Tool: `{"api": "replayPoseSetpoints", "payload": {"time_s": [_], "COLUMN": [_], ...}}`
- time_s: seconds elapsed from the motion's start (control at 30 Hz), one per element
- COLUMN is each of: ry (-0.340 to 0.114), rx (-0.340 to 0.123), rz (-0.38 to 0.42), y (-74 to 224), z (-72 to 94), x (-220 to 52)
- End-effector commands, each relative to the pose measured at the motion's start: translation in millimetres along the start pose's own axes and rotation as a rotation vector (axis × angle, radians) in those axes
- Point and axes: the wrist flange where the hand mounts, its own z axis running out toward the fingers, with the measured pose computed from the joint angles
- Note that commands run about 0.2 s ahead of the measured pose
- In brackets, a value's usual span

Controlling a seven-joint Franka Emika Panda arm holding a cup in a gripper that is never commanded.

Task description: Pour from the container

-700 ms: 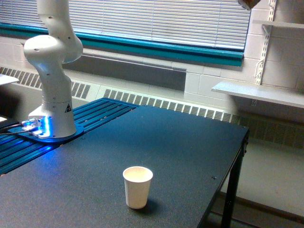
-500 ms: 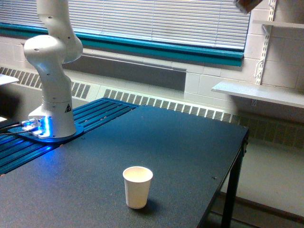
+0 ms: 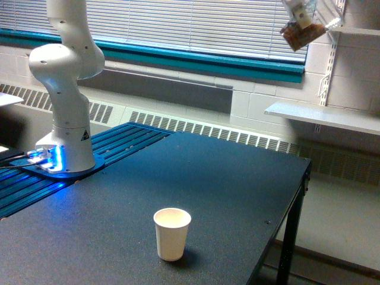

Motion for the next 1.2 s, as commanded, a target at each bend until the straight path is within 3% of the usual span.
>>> {"api": "replayPoseSetpoints", "payload": {"time_s": [0.03,0.63,0.93,1.2], "ry": [0.031,0.078,0.084,0.055], "rx": [0.006,-0.143,-0.182,-0.207], "rz": [0.012,0.069,0.109,0.12], "y": [14.0,126.2,175.0,220.9], "z": [-6.6,12.8,24.3,36.1], "x": [2.1,-4.3,-20.7,-42.2]}}
